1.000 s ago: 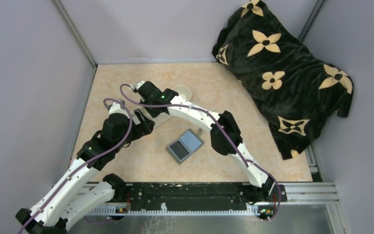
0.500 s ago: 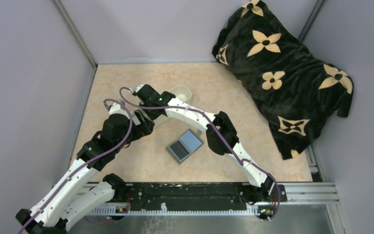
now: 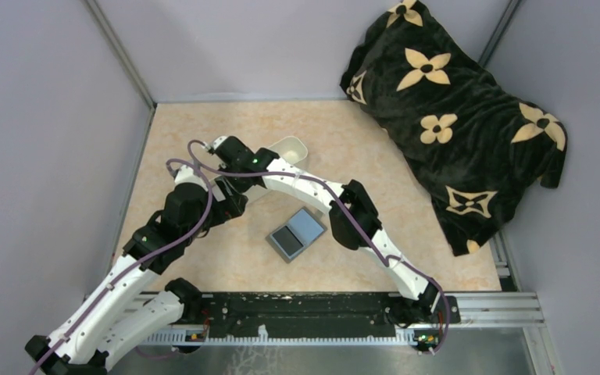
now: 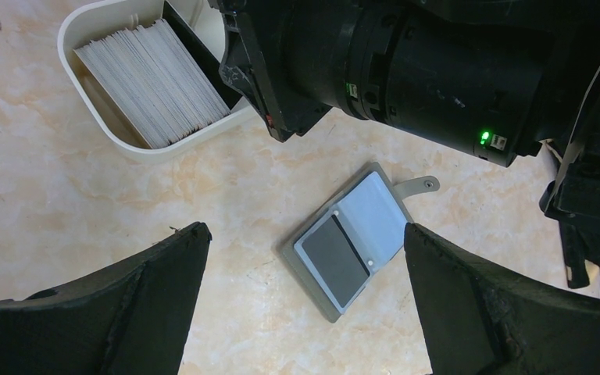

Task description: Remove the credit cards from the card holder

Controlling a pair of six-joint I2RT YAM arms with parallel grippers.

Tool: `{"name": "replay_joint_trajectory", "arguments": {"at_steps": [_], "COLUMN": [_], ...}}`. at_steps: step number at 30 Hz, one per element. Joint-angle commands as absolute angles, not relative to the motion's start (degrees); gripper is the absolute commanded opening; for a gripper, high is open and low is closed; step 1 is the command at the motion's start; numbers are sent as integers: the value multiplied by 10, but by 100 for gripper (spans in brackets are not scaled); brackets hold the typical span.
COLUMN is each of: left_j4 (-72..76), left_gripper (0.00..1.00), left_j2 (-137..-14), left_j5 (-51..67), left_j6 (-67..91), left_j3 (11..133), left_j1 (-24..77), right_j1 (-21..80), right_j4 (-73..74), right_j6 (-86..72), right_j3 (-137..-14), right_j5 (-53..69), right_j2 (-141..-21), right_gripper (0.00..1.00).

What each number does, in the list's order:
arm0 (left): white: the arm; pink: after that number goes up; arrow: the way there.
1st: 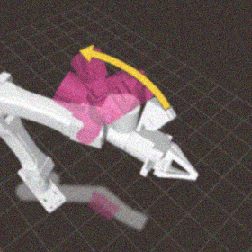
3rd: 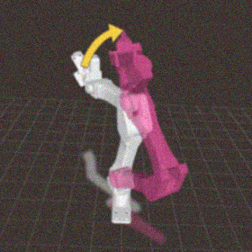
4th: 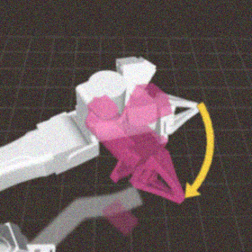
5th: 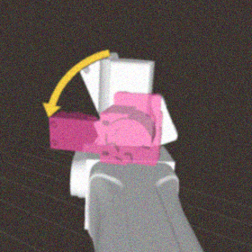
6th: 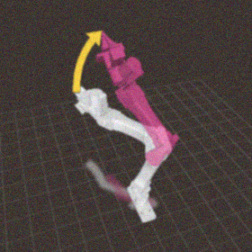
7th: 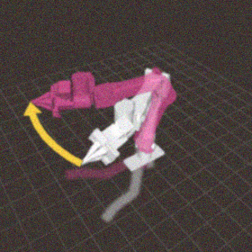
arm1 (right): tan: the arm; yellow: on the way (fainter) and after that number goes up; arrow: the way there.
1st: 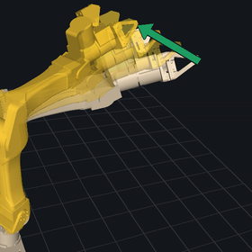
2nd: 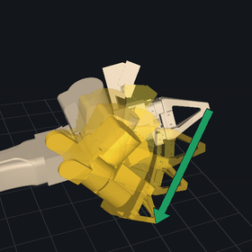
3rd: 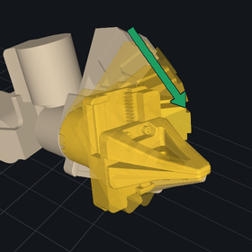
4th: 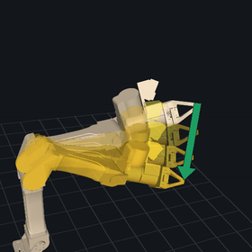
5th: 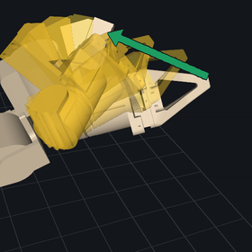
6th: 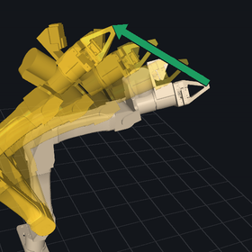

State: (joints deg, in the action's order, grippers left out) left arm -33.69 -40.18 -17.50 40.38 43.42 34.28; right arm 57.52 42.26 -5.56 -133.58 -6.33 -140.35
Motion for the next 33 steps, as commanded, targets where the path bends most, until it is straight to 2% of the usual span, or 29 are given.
{"name": "replay_joint_trajectory", "arguments": {"at_steps": [1,8,15,23,33], "left_j4": [-348,-349,-350,-347,-340], "left_gripper": [100,100,100,100,100], "left_j2": [-392,-392,-395,-396,-401], "left_j5": [-180,-181,-183,-183,-182], "left_j6": [394,396,395,395,393], "left_j3": [431,428,423,419,413], "left_j1": [339,339,339,339,339], "right_j1": [585,591,592,593,592], "right_j4": [395,387,370,359,332], "right_j6": [-56,-52,-59,-67,-64], "right_j3": [-1346,-1338,-1313,-1297,-1269], "right_j5": [-63,-58,-38,-28,-40], "right_j2": [-1411,-1410,-1403,-1395,-1328], "right_gripper": [0,1,19,20,20]}}
